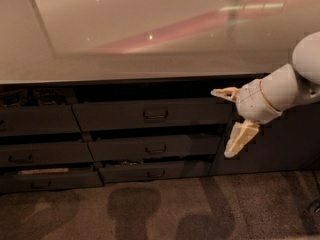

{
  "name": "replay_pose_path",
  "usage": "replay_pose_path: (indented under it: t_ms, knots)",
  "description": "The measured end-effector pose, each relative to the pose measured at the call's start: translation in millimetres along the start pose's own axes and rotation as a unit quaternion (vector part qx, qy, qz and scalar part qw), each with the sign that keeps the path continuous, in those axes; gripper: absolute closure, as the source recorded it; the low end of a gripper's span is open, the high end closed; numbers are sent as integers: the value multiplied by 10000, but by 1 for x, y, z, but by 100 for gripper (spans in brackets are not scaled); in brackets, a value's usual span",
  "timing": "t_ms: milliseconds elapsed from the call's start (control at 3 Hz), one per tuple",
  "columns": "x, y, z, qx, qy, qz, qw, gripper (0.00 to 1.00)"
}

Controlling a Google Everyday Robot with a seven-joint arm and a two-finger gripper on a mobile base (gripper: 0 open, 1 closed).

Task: Open top drawer

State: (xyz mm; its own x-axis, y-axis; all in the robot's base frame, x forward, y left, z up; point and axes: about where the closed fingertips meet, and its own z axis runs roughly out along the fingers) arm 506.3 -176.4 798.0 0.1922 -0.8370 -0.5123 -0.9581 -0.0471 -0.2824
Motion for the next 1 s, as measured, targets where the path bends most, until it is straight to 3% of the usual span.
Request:
replay_pose_path:
  t_ms: [333, 667, 1000]
  knots:
    - [-8, -31, 10, -78, 337, 114, 9993, 0]
    - [-49, -70, 44, -270, 695, 53, 9972, 0]
    - [-51, -70, 45, -283, 694, 47, 9972, 0]
